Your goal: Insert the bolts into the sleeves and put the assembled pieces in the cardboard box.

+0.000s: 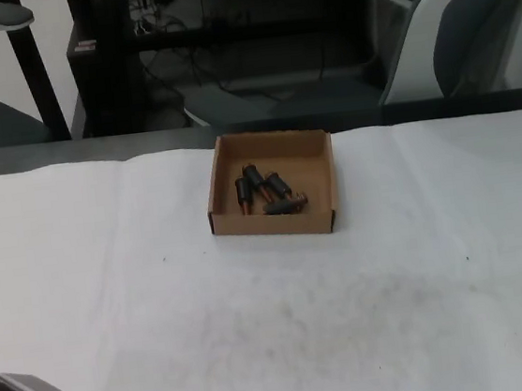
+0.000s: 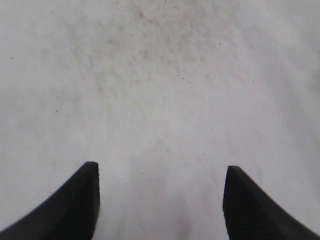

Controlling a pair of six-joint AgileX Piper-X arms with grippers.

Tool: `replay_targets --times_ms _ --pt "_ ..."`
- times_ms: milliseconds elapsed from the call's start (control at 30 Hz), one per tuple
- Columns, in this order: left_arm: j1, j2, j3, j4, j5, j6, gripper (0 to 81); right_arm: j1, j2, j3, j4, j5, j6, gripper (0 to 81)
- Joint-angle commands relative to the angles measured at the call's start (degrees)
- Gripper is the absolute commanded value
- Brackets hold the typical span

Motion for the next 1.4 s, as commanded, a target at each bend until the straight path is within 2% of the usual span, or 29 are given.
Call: replay_targets --times_ms 0,167,1367 --pt "-0.24 -0.29 -0.54 -0.88 -1.20 0.26 70.0 0.08 -0.36 -0.48 1.95 -1.08 -0.38 65.9" --pt "-0.24 -0.29 -0.54 -0.76 -3.36 -0.79 70.0 0.08 -0.36 -0.48 3.48 -0.80 -0.38 65.9" --pt "-0.24 -0.29 -0.54 -0.76 -2.59 -0.77 70.0 0.08 -0.36 -0.48 3.48 -0.61 -0.38 65.9"
